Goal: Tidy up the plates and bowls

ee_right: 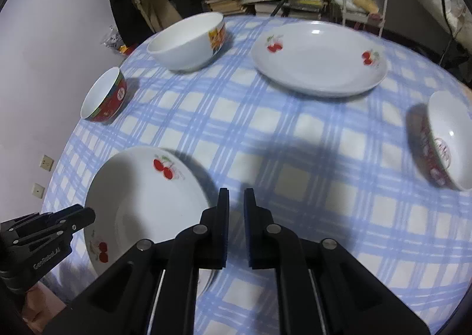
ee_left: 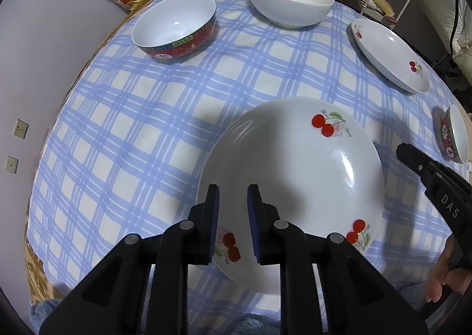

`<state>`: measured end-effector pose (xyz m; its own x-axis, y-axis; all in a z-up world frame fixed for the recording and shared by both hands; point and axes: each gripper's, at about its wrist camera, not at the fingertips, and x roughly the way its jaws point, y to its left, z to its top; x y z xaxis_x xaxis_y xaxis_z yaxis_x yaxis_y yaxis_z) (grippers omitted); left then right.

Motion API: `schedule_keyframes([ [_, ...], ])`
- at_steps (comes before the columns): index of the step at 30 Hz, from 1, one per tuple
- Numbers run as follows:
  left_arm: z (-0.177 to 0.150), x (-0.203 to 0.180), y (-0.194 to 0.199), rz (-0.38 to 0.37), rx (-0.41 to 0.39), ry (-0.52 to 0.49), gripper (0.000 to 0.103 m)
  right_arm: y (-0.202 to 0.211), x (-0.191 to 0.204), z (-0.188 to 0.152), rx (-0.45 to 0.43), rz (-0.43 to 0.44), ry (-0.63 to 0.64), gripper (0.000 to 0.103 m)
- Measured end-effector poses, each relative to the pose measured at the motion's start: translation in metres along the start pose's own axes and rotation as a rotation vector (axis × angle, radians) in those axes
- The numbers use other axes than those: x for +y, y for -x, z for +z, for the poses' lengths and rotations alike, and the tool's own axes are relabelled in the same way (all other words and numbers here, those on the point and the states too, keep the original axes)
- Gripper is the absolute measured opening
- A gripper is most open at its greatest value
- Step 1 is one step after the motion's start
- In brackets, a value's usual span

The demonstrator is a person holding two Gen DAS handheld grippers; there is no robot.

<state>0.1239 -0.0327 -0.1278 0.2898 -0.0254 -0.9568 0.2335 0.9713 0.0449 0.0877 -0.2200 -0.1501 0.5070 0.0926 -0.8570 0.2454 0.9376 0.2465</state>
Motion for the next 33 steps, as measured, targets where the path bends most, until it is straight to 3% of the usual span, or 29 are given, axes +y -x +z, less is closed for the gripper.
schedule_keyframes([
  [5, -0.002, -0.006, 0.006, 0.008, -0.025, -0.022, 0.021, 0.008, -0.007, 0.004, -0.017, -0.024, -0.012, 0.012],
  [11, -0.001, -0.013, 0.018, 0.009, -0.062, -0.04, 0.025, 0.022, -0.018, 0.008, -0.055, -0.063, -0.033, 0.024],
  [13, 0.0, -0.014, 0.022, 0.004, -0.077, -0.042, 0.03, 0.029, -0.022, 0.009, -0.077, -0.076, -0.044, 0.033],
  [17, 0.003, -0.018, 0.035, 0.014, -0.121, -0.047, 0.041, 0.041, -0.032, 0.011, -0.107, -0.09, -0.082, 0.041],
  [20, 0.01, -0.026, 0.046, 0.022, -0.158, -0.068, 0.047, 0.053, -0.037, 0.014, -0.149, -0.157, -0.078, 0.058],
  [24, 0.021, -0.04, 0.057, 0.071, -0.207, -0.115, 0.054, 0.066, -0.052, 0.021, -0.184, -0.147, -0.141, 0.077],
  [25, 0.024, -0.044, 0.059, 0.075, -0.209, -0.126, 0.06, 0.069, -0.056, 0.024, -0.189, -0.149, -0.153, 0.082],
  [28, 0.035, -0.055, 0.068, 0.068, -0.23, -0.136, 0.077, 0.077, -0.067, 0.034, -0.217, -0.196, -0.172, 0.085],
  [33, 0.054, -0.076, 0.078, 0.06, -0.247, -0.167, 0.083, 0.097, -0.08, 0.055, -0.263, -0.174, -0.172, 0.098],
])
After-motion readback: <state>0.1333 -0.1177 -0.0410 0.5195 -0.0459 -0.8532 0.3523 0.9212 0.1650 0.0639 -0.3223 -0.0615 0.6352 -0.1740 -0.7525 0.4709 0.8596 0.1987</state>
